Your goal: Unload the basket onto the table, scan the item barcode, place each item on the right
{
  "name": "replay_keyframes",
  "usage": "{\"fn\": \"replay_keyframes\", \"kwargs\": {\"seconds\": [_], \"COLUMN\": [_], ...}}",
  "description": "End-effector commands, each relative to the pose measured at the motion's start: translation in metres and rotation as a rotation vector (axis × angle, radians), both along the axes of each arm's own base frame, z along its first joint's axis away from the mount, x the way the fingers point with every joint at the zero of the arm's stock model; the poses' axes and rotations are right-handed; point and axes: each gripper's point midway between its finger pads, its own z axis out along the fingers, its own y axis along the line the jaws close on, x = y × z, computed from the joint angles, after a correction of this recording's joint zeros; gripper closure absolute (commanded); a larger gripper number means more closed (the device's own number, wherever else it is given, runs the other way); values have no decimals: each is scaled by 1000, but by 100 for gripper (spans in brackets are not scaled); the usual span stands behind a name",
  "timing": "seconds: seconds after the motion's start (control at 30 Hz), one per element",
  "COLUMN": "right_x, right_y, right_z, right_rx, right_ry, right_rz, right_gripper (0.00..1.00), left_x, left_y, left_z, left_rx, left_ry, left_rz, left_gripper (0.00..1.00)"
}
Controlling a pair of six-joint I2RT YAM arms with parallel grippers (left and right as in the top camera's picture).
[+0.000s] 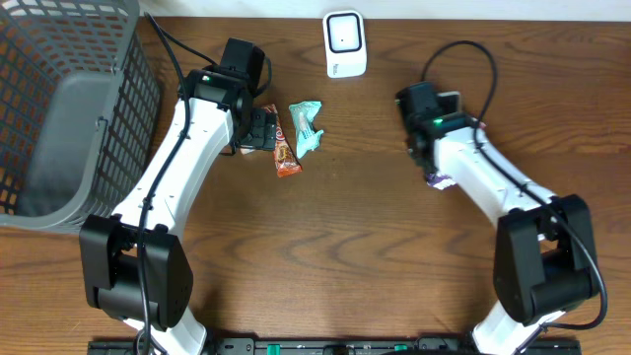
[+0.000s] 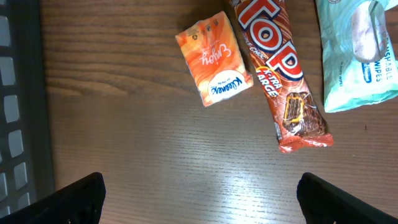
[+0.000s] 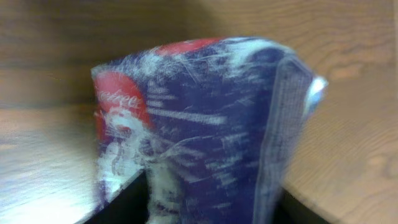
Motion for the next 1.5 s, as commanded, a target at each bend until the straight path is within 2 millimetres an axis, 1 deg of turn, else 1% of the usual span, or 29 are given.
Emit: {"fn": "replay_keyframes", "kwargs": {"seconds": [0.0, 0.1, 0.13, 0.17, 0.2, 0.23, 0.37, 0.43, 0.5, 0.6, 0.63, 0.7, 0.8, 0.93, 1.07, 1.13, 1.2, 1.23, 1.27, 1.3, 1.37, 1.47], "right_x": [5, 12, 15, 17, 20, 22, 30, 31, 32, 34, 35, 37, 39, 40, 33, 28, 27, 27, 26, 25, 22, 19], "right_y": [50, 88, 101, 111, 122, 130, 154, 165, 168, 162, 154, 144, 124, 91, 62, 52, 41, 34, 31, 29, 27, 26], "right_z": [5, 17, 24, 31, 39, 47, 79, 90, 97, 99, 98, 94, 88, 82, 77, 77, 76, 75, 74, 71, 66, 54], "right_rx": [53, 127, 153, 174, 198, 214, 289, 343, 383, 419, 442, 478, 580, 725, 884, 930, 934, 929, 926, 919, 905, 888], "right_ry": [-34, -61, -73, -83, -96, -107, -143, -140, -133, -118, -108, -87, -37, 12, 65, 84, 87, 84, 83, 88, 98, 112], "right_rz": [106, 181, 205, 223, 243, 256, 299, 321, 328, 310, 280, 256, 209, 127, 66, 30, -1, -18, -25, -33, -43, -52], "right_gripper": [31, 30, 25, 24, 21, 20, 9, 8, 8, 6, 5, 4, 2, 1, 1, 1, 1, 4, 10, 13, 12, 9], "left_x": [0, 0, 0, 0, 0, 0, 0, 0, 0, 0, 0, 0, 0, 0, 0, 0, 0, 0, 0, 0, 0, 0], "left_y": [1, 1, 1, 1, 1, 1, 1, 1, 1, 1, 1, 1, 1, 1, 1, 1, 1, 1, 1, 1, 1, 1], "left_z": [-2, -2, -2, -2, -2, -2, -2, -2, -2, -2, -2, -2, -2, -2, -2, -2, -2, -2, -2, -2, -2, -2], "left_rx": [3, 3, 3, 3, 3, 3, 3, 3, 3, 3, 3, 3, 3, 3, 3, 3, 3, 3, 3, 3, 3, 3], "left_ry": [8, 8, 8, 8, 7, 8, 8, 8, 8, 8, 8, 8, 8, 8, 7, 8, 8, 8, 7, 8, 8, 8], "left_rz": [-4, -3, -4, -3, -4, -4, -3, -3, -3, -3, -4, -4, -4, -3, -4, -4, -4, -3, -4, -4, -3, -3], "left_gripper": [2, 2, 2, 2, 2, 2, 2, 2, 2, 2, 2, 2, 2, 2, 2, 2, 2, 2, 2, 2, 2, 2]}}
